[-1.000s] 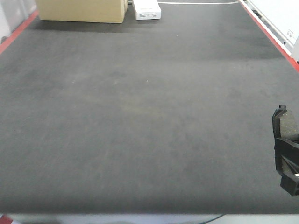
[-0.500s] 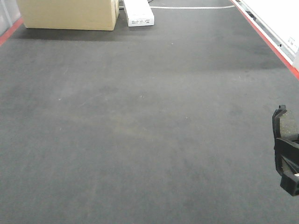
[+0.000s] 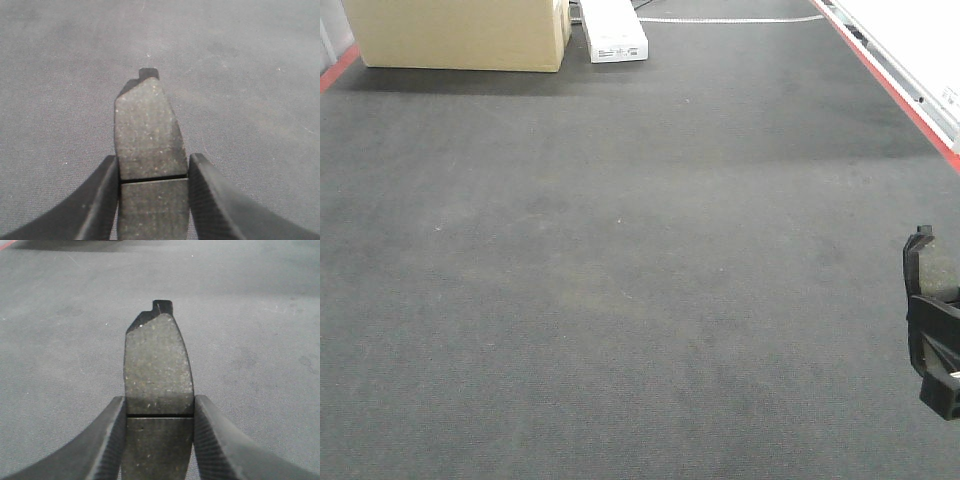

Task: Move and align brake pads A on conveyor
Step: 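Turn and drive up to the dark grey conveyor belt, then lower the left gripper to the belt and release its brake pad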

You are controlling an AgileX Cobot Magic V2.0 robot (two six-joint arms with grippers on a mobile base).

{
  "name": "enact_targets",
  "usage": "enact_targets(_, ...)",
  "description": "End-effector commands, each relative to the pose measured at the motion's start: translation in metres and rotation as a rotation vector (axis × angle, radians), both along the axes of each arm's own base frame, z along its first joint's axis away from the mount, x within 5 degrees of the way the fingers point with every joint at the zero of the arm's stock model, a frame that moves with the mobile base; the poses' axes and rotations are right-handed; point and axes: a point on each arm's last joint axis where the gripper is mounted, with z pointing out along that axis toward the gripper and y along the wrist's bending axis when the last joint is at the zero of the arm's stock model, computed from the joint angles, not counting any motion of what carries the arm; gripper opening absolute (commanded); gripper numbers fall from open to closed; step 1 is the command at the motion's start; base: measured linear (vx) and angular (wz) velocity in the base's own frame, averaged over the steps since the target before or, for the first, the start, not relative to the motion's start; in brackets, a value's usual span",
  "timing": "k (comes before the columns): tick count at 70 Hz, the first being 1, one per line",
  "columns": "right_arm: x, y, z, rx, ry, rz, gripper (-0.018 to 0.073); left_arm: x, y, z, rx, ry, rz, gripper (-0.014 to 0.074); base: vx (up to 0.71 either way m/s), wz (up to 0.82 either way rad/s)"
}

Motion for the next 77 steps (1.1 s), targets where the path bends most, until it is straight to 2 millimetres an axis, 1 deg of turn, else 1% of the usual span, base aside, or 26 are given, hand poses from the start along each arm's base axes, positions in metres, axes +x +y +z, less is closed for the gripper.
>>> enact_targets(1, 0.003, 0.0, 0.018, 0.019, -0.117, -0.009, -0.0006, 0.004, -0.002, 0.017, -0.007, -0.116, -0.022, 0.0174, 0.0, 0.0)
enact_targets(39, 0.003, 0.0, 0.018, 0.019, -0.117, -0.009, -0.0006, 0.004, -0.002, 0.017, -0.007, -0.116, -0.022, 0.0174, 0.0, 0.0)
enact_targets(53, 0.003, 0.0, 0.018, 0.019, -0.117, -0.009, -0.0006, 0.006, -0.003, 0.022, -0.013, -0.174, -0.033, 0.0174, 0.0, 0.0)
enact_targets(62, 0.003, 0.0, 0.018, 0.019, -0.117, -0.009, -0.0006, 0.007, -0.005, 0.021, -0.059, -0.17, -0.032, 0.0174, 0.0, 0.0)
enact_targets(70, 0.003, 0.0, 0.018, 0.019, -0.117, -0.009, -0.0006, 0.018, -0.008, 0.015, -0.07, -0.119, -0.038, 0.0179, 0.0, 0.0)
enact_targets(77, 0.003, 0.0, 0.018, 0.019, -0.117, -0.009, -0.0006, 0.038, -0.012, 0.013, -0.046, -0.062, -0.066, 0.0181, 0.0, 0.0)
